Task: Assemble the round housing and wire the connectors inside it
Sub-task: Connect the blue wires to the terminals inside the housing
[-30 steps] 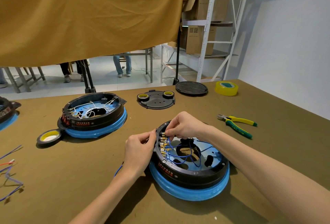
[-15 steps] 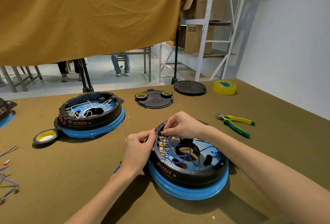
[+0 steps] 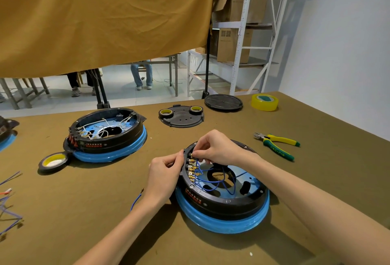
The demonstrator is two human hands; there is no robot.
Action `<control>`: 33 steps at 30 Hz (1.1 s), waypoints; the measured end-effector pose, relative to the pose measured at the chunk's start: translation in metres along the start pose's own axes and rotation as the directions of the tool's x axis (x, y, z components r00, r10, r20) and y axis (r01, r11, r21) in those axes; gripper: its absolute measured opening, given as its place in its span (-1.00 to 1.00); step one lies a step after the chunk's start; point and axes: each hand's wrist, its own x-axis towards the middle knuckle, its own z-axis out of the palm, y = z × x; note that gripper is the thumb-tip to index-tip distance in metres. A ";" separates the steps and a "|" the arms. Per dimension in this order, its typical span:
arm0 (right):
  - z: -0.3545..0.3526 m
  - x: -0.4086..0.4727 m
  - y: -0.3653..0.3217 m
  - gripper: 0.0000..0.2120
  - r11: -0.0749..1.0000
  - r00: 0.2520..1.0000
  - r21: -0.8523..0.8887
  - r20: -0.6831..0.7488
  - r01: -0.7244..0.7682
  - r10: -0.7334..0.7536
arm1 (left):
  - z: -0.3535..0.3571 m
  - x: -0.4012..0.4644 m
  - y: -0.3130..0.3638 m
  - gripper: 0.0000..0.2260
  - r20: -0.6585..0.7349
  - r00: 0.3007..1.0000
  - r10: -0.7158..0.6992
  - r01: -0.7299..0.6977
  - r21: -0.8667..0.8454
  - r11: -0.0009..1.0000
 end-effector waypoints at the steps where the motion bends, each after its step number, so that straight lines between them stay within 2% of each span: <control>1: 0.000 -0.003 0.000 -0.88 0.997 0.999 -0.078 -0.027 0.023 -0.025 | -0.001 0.001 -0.001 -0.73 0.019 1.000 0.004 -0.004 -0.001 1.000; 3: -0.001 -0.011 0.000 -0.88 0.983 0.994 -0.171 -0.078 0.060 -0.074 | -0.002 0.003 -0.002 -0.76 0.037 0.999 0.022 -0.022 -0.013 1.000; 5: -0.003 -0.018 0.000 -0.87 0.980 0.991 -0.174 -0.079 0.095 -0.110 | -0.001 0.003 -0.006 -0.84 -0.017 0.999 0.031 -0.031 -0.013 0.999; 8: 0.000 -0.026 -0.001 -0.85 0.980 0.993 -0.162 -0.016 0.114 -0.118 | 0.002 0.002 -0.011 -0.83 -0.135 0.990 0.045 -0.040 0.042 0.998; 10: 0.002 -0.027 -0.002 -0.85 0.978 0.990 -0.162 -0.043 0.128 -0.137 | 0.003 0.001 -0.010 -0.85 -0.156 0.986 0.063 -0.051 0.082 0.995; 12: 0.000 -0.025 -0.001 -0.86 0.974 0.987 -0.178 -0.046 0.143 -0.153 | 0.002 0.001 -0.008 -0.85 -0.154 0.987 0.056 -0.046 0.072 0.996; 15: -0.008 -0.023 -0.003 -0.89 0.967 0.986 -0.194 0.022 0.166 -0.164 | 0.001 0.001 -0.009 -0.85 -0.137 0.989 0.052 -0.043 0.067 0.997; 19: -0.013 -0.018 -0.005 -0.87 0.936 0.981 -0.294 0.092 0.192 -0.172 | 0.000 0.001 -0.010 -0.86 -0.140 0.988 0.059 -0.047 0.082 0.995; 33: -0.012 -0.019 -0.014 -0.87 0.930 0.984 -0.324 0.103 0.174 -0.148 | 0.004 -0.002 -0.007 -0.83 -0.174 0.984 -0.032 0.040 0.042 0.998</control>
